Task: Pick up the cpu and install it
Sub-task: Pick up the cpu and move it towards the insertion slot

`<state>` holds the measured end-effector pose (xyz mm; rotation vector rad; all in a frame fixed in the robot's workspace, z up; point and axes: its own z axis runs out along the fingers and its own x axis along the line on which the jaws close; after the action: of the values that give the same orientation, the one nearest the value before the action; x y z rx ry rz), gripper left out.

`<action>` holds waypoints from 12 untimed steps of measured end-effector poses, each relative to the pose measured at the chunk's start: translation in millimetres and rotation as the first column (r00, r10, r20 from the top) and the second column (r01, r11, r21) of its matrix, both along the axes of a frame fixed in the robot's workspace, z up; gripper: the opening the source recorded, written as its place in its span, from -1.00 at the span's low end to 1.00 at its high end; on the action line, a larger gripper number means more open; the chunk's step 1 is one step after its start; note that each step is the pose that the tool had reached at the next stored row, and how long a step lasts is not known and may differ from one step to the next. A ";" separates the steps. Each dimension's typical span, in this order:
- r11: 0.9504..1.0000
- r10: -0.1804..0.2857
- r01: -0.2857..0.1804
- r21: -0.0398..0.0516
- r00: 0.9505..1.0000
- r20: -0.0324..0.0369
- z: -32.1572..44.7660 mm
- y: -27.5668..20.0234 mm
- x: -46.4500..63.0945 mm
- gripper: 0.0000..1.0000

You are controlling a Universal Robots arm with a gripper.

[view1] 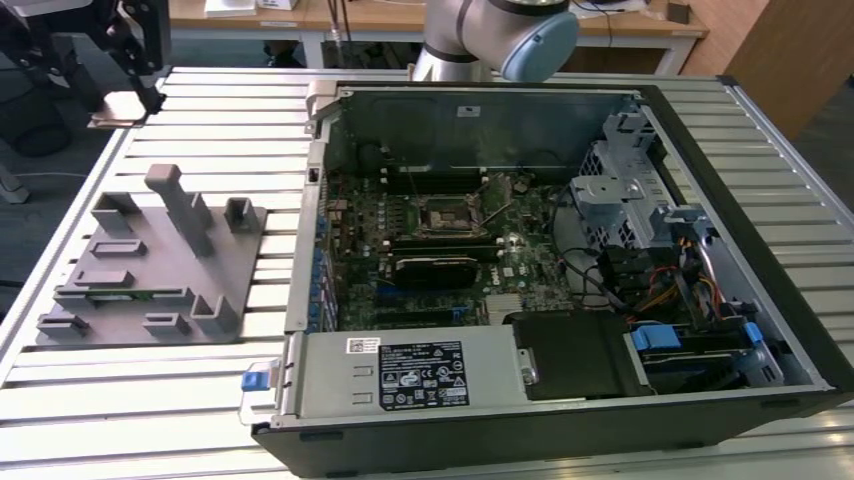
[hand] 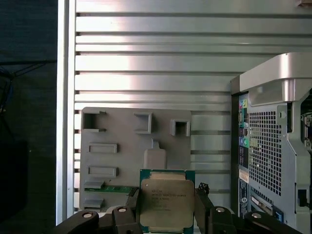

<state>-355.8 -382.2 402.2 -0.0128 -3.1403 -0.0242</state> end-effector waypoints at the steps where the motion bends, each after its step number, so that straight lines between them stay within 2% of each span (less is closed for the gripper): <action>1: 1.000 0.000 0.000 0.000 1.000 0.000 0.0 0.1 1.4 0.06; 12: 1.000 0.000 0.000 0.000 1.000 0.000 -0.6 1.0 16.3 0.06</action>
<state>-339.5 -381.2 401.7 -0.0128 -3.1403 -0.0241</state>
